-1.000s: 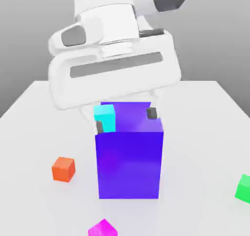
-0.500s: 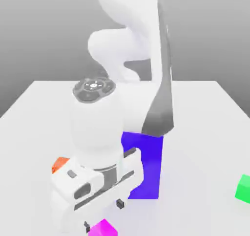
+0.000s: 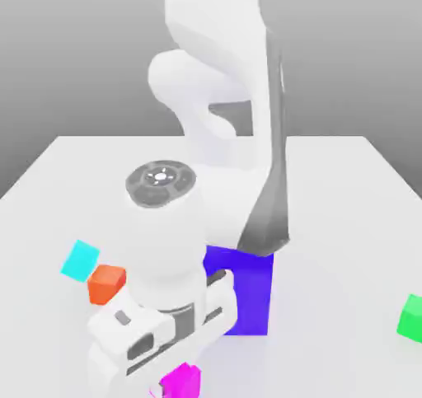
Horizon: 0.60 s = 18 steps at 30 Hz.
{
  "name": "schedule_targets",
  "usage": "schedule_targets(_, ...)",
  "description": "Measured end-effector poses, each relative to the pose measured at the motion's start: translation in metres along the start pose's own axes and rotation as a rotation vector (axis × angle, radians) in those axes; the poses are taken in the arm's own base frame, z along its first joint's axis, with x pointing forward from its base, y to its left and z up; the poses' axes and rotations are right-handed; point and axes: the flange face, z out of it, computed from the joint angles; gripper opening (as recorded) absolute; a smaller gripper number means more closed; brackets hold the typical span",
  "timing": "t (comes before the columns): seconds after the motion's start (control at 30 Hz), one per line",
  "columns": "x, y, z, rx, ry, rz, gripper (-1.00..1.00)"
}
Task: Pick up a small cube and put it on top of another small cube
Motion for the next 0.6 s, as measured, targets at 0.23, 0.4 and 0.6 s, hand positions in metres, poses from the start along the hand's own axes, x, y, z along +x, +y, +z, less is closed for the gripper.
schedule_targets(0.23,-0.03,-0.179,-0.018,0.012,-0.019,-0.466,-1.0)
schedule_targets(0.4,-0.096,-0.31,-0.031,-0.006,-0.007,-0.858,-1.0)
schedule_targets(0.6,-0.123,-0.352,0.013,-0.015,0.002,-0.993,1.0)
